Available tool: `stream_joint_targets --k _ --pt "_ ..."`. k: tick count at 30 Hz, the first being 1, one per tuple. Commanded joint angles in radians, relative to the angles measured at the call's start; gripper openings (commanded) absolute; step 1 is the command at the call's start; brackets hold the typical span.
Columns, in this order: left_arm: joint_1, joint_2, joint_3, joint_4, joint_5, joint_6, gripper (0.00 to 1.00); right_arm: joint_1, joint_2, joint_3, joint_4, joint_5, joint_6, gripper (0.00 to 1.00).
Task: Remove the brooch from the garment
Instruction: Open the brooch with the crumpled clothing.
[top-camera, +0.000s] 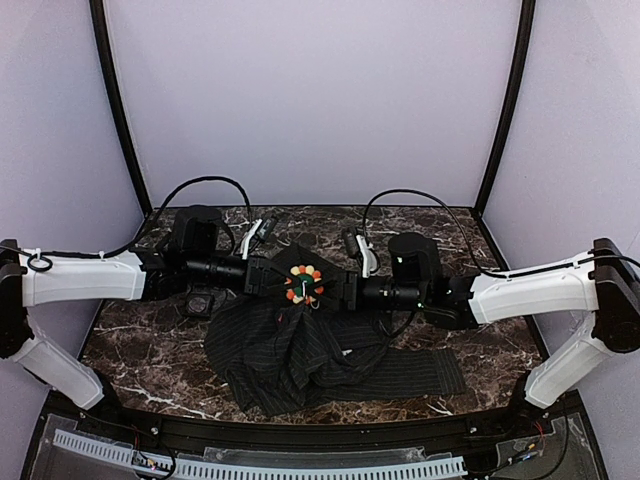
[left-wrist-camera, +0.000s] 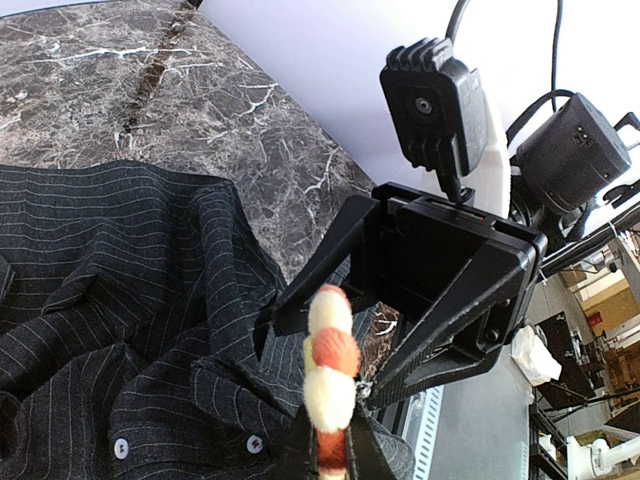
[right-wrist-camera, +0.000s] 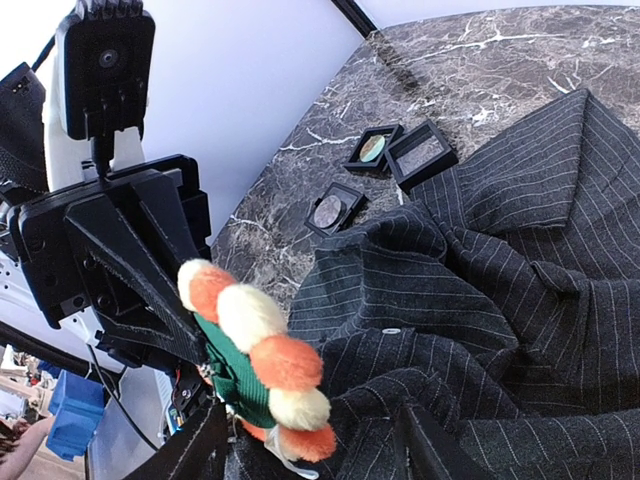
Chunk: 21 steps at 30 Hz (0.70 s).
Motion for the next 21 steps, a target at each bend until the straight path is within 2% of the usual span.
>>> stream_joint_targets --k 1,21 --pt "0.008 -0.010 -0.010 0.003 0.003 -0.002 0.01 -0.005 0.005 0.001 0.036 -0.016 0.002 0.56" --pt "0.007 -0.007 -0.012 0.010 0.014 -0.006 0.01 -0.019 0.051 0.035 0.031 -0.038 -0.003 0.55"
